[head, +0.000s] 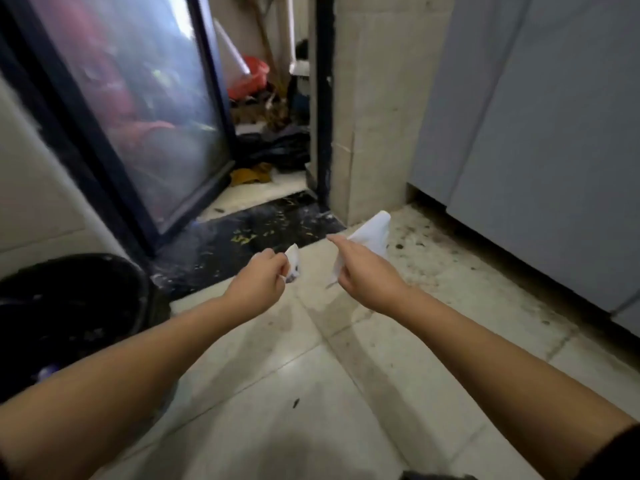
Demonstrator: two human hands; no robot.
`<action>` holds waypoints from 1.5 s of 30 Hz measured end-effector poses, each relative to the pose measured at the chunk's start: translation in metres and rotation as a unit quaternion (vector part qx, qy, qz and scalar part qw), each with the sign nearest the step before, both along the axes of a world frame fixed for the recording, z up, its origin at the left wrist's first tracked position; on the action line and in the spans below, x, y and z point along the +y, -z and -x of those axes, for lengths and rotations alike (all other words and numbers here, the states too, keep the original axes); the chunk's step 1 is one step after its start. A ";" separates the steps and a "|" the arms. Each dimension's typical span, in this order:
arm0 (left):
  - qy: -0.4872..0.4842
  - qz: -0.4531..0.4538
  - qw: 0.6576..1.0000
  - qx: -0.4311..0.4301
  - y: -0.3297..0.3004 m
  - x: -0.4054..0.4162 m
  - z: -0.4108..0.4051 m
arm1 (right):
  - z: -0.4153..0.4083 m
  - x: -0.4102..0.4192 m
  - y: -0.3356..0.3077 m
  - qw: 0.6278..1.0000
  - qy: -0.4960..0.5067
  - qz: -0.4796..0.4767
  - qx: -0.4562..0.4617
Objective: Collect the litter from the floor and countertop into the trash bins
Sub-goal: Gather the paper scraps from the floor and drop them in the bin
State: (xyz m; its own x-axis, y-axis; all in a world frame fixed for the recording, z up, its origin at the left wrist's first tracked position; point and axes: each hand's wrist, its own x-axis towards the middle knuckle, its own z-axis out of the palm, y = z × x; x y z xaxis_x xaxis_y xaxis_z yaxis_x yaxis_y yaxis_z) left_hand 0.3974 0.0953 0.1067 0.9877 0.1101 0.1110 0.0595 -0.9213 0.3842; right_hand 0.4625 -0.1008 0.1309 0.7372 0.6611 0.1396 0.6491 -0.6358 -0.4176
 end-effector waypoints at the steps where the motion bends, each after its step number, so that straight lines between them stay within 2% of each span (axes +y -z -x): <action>1: -0.012 -0.006 1.000 -0.011 -0.009 0.030 0.018 | 0.014 0.035 -0.011 0.999 -0.033 -0.012 -0.011; 6: -0.103 -0.023 0.991 -0.081 -0.044 0.173 0.114 | 0.087 0.183 -0.039 0.978 -0.172 -0.003 -0.122; 10: -0.195 -0.036 0.978 -0.060 -0.035 0.265 0.175 | 0.136 0.270 -0.034 0.954 -0.262 0.066 -0.130; 13: -0.205 -0.058 0.973 0.088 -0.001 0.296 0.200 | 0.158 0.319 -0.008 0.928 -0.286 0.215 -0.104; 15: -0.170 -0.068 0.956 0.229 0.024 0.303 0.203 | 0.166 0.346 0.017 0.893 -0.287 0.342 -0.059; 17: -0.121 -0.075 0.934 0.328 0.047 0.304 0.199 | 0.170 0.367 0.044 0.860 -0.279 0.426 0.012; 20: -0.046 -0.102 0.904 0.412 0.077 0.300 0.187 | 0.173 0.383 0.080 0.829 -0.234 0.488 0.139; 23: 0.014 -0.115 0.854 0.508 0.090 0.295 0.183 | 0.172 0.386 0.104 0.788 -0.239 0.540 0.173; 25: 0.030 -0.092 0.835 0.541 0.084 0.290 0.185 | 0.173 0.385 0.103 0.775 -0.243 0.541 0.219; 27: 0.031 -0.066 0.850 0.521 0.069 0.288 0.186 | 0.172 0.386 0.091 0.793 -0.220 0.490 0.287; 29: 0.023 -0.033 0.870 0.492 0.048 0.289 0.183 | 0.167 0.389 0.069 0.799 -0.218 0.476 0.296; 32: -0.005 -0.006 0.889 0.457 0.005 0.297 0.178 | 0.150 0.393 0.024 0.803 -0.239 0.505 0.209; 35: -0.043 0.010 0.892 0.449 -0.056 0.298 0.178 | 0.134 0.387 -0.041 0.850 -0.229 0.457 0.124; 37: -0.060 0.013 0.899 0.434 -0.098 0.293 0.180 | 0.126 0.375 -0.085 0.876 -0.215 0.418 0.108; 41: -0.098 0.080 0.906 0.404 -0.190 0.277 0.190 | 0.125 0.335 -0.175 0.889 -0.190 0.389 0.151; 45: -0.117 0.147 0.903 0.387 -0.280 0.248 0.218 | 0.151 0.291 -0.256 0.896 -0.122 0.364 0.223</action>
